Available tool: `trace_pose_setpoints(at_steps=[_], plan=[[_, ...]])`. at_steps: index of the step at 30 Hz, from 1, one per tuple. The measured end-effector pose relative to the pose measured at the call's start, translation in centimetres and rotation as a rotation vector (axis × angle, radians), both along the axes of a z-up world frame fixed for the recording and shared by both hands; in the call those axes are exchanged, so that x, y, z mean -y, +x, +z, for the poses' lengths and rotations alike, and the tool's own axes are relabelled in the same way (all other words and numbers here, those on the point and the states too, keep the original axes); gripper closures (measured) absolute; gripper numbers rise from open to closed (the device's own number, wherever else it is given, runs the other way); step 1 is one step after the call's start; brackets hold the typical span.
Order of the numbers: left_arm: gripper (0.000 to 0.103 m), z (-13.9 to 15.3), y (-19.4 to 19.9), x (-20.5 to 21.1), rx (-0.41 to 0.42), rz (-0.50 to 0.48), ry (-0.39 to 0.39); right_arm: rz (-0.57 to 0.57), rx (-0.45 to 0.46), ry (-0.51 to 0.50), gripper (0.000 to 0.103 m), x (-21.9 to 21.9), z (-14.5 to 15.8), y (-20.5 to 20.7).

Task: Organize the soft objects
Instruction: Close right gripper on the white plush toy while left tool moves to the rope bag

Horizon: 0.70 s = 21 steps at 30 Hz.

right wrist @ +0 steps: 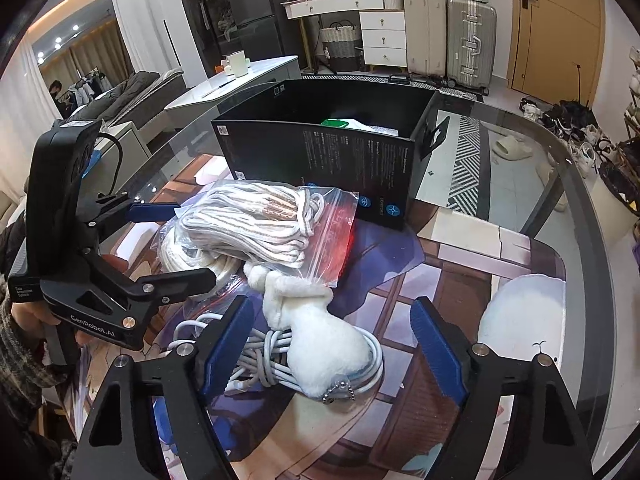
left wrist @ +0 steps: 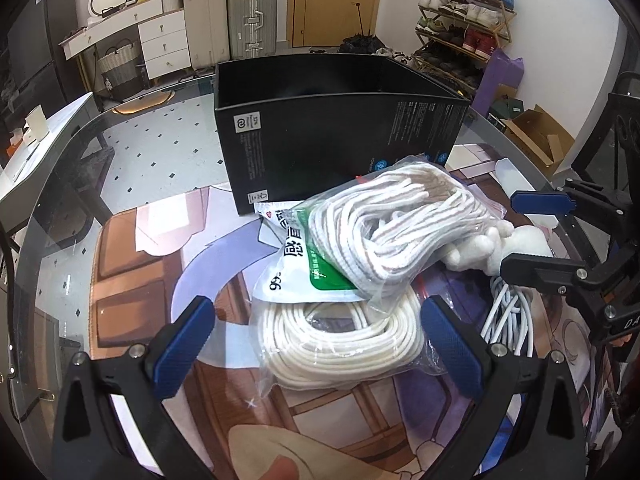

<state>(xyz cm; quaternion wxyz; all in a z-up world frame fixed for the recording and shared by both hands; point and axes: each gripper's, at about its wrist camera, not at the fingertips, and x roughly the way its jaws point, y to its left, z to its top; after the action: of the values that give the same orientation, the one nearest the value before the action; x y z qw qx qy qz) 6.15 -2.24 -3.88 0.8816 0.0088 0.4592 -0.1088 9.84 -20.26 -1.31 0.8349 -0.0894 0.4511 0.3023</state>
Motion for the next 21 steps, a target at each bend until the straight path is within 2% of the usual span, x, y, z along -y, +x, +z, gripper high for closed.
trace_pose_setpoints(at_steps=[7,11,15,21], plan=[[0.000,-0.4,0.4,0.0,-0.007,-0.005,0.003,0.031,-0.047,-0.027,0.033,-1.2,-0.5,0.5],[0.000,-0.3,0.5,0.0,-0.009,-0.011,0.005,0.066,-0.074,-0.067,0.033,-2.2,-1.0,0.7],[0.000,-0.3,0.5,0.2,-0.009,-0.015,0.013,0.084,-0.093,-0.085,0.051,-2.8,-1.4,0.8],[0.000,-0.4,0.3,0.6,0.000,-0.016,0.033,0.096,-0.083,-0.098,0.059,-3.3,-1.4,0.4]])
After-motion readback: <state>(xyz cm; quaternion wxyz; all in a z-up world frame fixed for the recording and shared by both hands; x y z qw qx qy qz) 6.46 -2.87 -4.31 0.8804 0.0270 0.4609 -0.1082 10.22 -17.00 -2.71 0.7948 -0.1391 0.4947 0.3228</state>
